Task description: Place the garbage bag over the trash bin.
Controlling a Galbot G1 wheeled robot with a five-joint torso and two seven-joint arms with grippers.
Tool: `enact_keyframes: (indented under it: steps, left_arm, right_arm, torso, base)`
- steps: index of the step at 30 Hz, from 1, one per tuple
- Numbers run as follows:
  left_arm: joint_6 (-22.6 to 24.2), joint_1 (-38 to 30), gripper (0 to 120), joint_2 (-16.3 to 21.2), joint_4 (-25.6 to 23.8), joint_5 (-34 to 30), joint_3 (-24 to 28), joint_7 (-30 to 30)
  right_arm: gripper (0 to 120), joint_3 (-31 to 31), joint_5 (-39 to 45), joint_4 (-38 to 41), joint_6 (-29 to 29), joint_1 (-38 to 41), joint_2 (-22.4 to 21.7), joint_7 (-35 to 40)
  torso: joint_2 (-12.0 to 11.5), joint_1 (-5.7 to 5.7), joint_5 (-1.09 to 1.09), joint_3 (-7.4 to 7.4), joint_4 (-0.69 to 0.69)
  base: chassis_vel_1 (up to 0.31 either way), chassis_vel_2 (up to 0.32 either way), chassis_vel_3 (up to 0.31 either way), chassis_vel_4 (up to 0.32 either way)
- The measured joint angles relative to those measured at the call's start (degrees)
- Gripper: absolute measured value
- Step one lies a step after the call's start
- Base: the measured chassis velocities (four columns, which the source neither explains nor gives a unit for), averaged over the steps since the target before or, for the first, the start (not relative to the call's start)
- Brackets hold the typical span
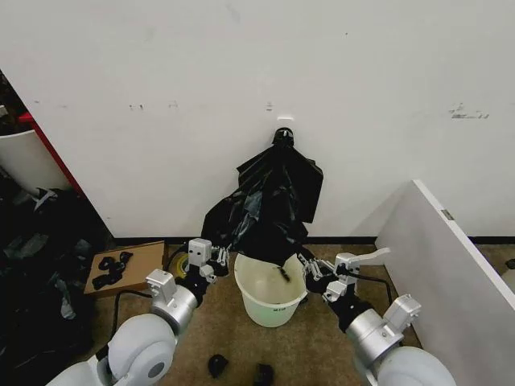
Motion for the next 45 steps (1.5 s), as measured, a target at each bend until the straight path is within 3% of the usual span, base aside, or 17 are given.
enact_keyframes:
  steps: [6, 15, 27, 32, 35, 39, 41, 45]
  left_arm:
    - [-0.07, -0.06, 0, -0.21, 0.18, -0.05, -0.08, -0.02]
    - [0.21, -0.93, 0, -0.24, 0.27, -0.28, 0.37, -0.14]
    - [0.34, -0.17, 0, -0.66, -0.3, -0.11, 0.24, -0.32]
    - [0.38, -0.15, 0, -0.6, -0.45, -0.03, 0.2, -0.36]
    - [0.39, -0.24, 0, -0.59, -0.47, -0.03, 0.09, -0.37]
    - [0.43, -0.48, 0, -0.8, -0.16, -0.03, 0.15, -0.44]
    - [0.48, -0.62, 0, -0.89, 0.04, -0.03, 0.36, -0.49]
    - [0.51, -0.63, 0, -0.93, 0.16, -0.03, 0.54, -0.5]
  right_arm:
    - [0, -0.59, -3.43, -4.25, -0.12, 3.33, 0.56, -0.08]
    - [33, -2.75, -1.72, -14.5, -2.21, 12.36, 0.25, -1.99]
    - [76, -6.97, -1.75, -21.71, -4.0, 24.03, 1.52, 1.15]
    - [63, -7.42, -0.83, -22.72, -4.3, 24.93, 1.53, 1.81]
    - [48, -7.24, -0.15, -22.13, -4.29, 24.46, 1.33, 1.82]
    - [37, -7.19, 0.52, -21.61, -4.29, 24.22, 1.36, 2.14]
    - [24, -7.19, 0.75, -21.39, -4.25, 23.91, 1.53, 2.36]
    - [14, -7.19, 0.76, -21.25, -4.11, 23.43, 1.64, 2.43]
  torso:
    - [0.0, 0.0, 0.01, 0.0, 0.0]
    - [0.0, 0.01, 0.01, 0.01, -0.01]
    - [0.0, 0.01, 0.0, 0.01, 0.02]
    - [0.0, 0.01, 0.0, 0.01, -0.01]
    - [0.0, 0.01, 0.0, 0.0, -0.01]
    - [0.0, 0.01, 0.0, 0.0, 0.0]
    - [0.0, 0.01, 0.0, 0.0, 0.0]
    - [0.0, 0.01, 0.0, 0.0, 0.0]
  base:
    - [0.0, 0.0, 0.0, 0.0]
    - [0.0, 0.0, 0.0, 0.0]
    - [0.0, 0.0, 0.0, 0.0]
    - [0.0, 0.0, 0.0, 0.0]
    - [0.0, 0.0, 0.0, 0.0]
    - [0.0, 0.0, 0.0, 0.0]
    - [0.0, 0.0, 0.0, 0.0]
    - [0.0, 0.0, 0.0, 0.0]
